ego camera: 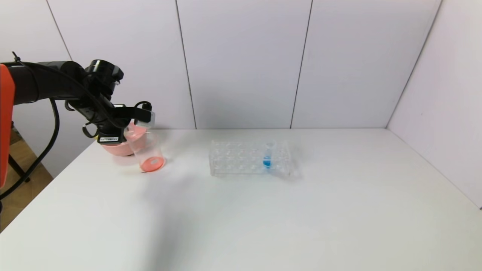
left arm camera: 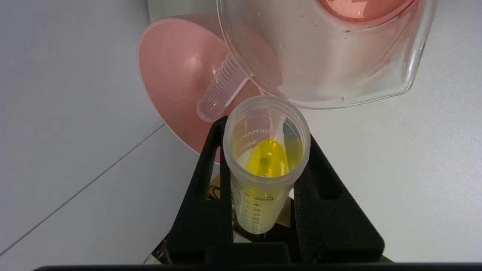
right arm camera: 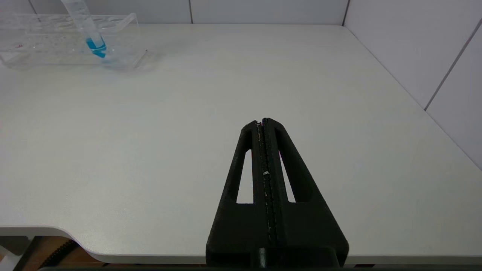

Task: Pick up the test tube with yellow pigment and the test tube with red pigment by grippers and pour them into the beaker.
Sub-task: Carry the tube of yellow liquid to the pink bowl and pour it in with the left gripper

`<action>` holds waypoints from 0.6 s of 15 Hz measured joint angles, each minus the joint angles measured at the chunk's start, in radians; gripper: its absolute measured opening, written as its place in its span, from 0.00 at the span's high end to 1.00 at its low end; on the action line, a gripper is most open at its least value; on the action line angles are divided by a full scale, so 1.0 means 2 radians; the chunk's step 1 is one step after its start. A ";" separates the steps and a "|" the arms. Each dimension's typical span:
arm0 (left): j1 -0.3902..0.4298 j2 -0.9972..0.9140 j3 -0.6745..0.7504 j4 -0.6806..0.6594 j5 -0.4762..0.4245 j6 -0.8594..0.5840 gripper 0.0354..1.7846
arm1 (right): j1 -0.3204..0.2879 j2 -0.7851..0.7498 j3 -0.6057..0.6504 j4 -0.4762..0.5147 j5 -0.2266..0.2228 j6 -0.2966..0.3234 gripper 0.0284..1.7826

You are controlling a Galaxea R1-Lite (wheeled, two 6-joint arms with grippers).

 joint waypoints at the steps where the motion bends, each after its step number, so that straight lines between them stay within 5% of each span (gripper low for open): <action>1: -0.001 0.000 0.000 0.000 0.006 0.000 0.75 | 0.000 0.000 0.000 0.000 0.000 0.000 0.95; 9: -0.012 -0.004 0.000 0.003 0.040 0.003 0.75 | 0.000 0.000 0.000 0.000 0.000 0.000 0.95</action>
